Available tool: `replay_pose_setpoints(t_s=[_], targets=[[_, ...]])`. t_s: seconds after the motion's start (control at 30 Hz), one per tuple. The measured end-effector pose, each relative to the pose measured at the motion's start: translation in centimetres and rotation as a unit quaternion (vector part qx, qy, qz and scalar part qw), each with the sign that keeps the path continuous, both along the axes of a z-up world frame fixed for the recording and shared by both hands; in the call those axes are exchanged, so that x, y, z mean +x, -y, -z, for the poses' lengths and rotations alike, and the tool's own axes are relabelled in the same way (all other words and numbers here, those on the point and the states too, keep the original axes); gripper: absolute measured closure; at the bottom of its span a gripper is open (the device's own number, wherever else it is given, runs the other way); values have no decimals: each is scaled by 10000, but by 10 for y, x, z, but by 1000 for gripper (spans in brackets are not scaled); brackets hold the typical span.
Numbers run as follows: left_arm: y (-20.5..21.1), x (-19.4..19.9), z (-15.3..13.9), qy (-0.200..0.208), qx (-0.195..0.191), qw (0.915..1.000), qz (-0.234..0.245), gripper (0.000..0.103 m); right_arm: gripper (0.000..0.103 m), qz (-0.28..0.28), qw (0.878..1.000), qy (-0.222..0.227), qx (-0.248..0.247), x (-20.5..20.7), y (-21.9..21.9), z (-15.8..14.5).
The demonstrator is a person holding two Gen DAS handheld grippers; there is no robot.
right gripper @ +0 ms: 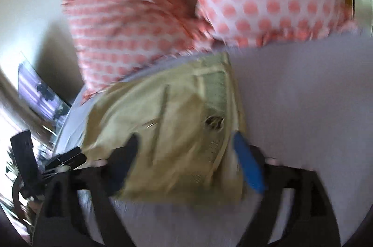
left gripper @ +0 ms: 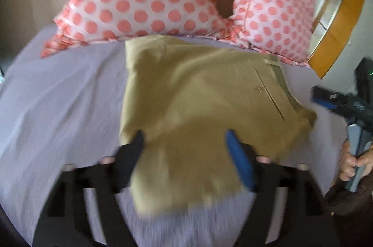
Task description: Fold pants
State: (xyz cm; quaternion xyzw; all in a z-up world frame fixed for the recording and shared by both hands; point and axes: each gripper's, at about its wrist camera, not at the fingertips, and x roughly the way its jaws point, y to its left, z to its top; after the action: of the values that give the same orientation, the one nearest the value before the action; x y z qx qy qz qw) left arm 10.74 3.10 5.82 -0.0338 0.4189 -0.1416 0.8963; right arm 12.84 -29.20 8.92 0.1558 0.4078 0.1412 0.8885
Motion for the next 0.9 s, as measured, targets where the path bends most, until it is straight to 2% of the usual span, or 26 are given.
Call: replay_pose_setpoints(t_s=[0.07, 0.13, 0.23, 0.3, 0.4, 0.5, 0.6, 0.9], targets=[[-4, -36, 0, 176, 286, 9992, -198, 7, 1, 74, 9986, 429, -291, -36, -11, -10], [-7, -69, 8, 265, 494, 9973, -464, 5, 1, 84, 9954, 690, -663, -70, -30, -10], [-6, -94, 26, 206, 705, 9958, -545, 4, 1, 222, 9879, 667, -1382, -95, -59, 12], [-7, -101, 34, 144, 765, 9953, -585, 4, 1, 142, 9857, 487, -1605, -96, -77, 31], [-2, -101, 41, 146, 801, 9950, -584, 3, 1, 68, 9844, 320, -1731, -96, -87, 49], [3, -102, 45, 238, 984, 9931, -591, 2, 1, 174, 9823, 296, -1843, -94, -91, 54], [2, -105, 47, 328, 930, 9933, -600, 2, 1, 291, 9838, 127, -1766, -97, -88, 62], [3, -110, 48, 458, 912, 9926, -656, 2, 1, 455, 9826, 150, -1793, -104, -89, 63]])
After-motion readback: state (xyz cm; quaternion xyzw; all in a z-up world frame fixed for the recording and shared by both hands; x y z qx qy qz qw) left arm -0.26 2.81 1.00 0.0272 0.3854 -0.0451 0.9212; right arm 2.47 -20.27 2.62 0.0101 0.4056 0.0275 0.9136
